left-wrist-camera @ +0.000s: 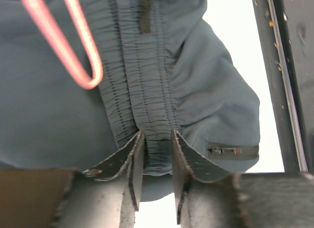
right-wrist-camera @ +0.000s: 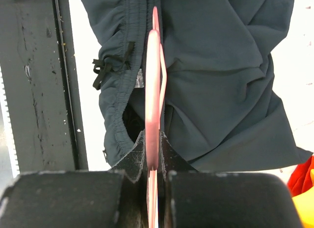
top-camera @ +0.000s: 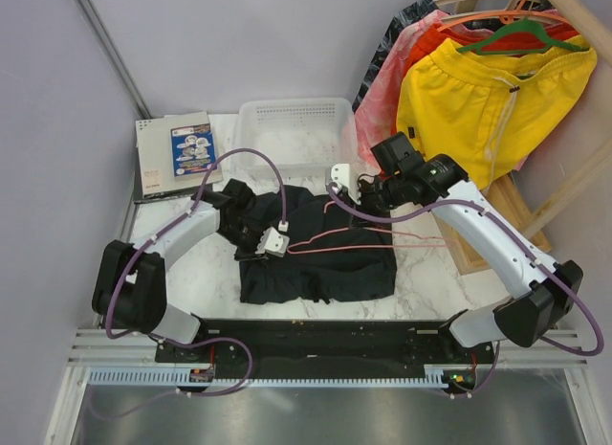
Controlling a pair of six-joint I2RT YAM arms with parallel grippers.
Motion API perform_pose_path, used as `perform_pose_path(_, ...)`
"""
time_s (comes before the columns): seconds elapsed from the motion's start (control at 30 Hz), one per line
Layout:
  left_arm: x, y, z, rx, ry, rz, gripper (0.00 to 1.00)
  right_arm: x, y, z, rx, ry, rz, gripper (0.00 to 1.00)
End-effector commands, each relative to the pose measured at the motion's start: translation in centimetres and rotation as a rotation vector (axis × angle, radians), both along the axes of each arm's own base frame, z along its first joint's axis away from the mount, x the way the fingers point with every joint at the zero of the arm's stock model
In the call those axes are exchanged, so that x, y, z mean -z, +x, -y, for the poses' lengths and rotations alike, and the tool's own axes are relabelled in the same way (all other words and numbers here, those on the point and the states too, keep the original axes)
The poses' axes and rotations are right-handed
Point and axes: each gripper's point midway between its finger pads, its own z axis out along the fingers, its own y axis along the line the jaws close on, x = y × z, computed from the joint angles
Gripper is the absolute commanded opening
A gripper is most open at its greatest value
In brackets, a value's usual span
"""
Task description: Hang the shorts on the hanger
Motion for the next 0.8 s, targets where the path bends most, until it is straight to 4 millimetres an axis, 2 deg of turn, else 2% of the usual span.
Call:
perform_pose_path(0.0,0.0,-1.2,-0.7,0.103,0.047,0.047,0.24,-2.0,0.5,-1.1,-0.048,0.056,0.040,0.00)
perform_pose_path(0.07,-0.5,-1.3,-0.6,0.108,0.038,0.062,0.15,-2.0,0.3,-1.3,-0.061,0.064,0.024,0.00)
perform_pose_path(0.1,-0.7,-1.5,-0.6,0.112,0.032,0.069,0.06,-2.0,0.2,-1.4,-0.067,0.070,0.019,0.00)
perform_pose_path(0.17,-1.8,-1.5,-0.2,0.119,0.004,0.110,0.02,-2.0,-0.3,-1.6,-0.086,0.081,-0.003,0.00)
perform_pose_path(0.4,-4.8,-3.2,1.1,0.186,-0.049,0.238,0.02,-1.9,-1.3,-2.4,-0.140,0.090,-0.041,0.00)
perform_pose_path(0.77,-6.1,-5.2,1.6,0.285,-0.100,0.350,0.02,-0.5,-2.0,-5.1,-0.242,0.088,-0.045,0.00)
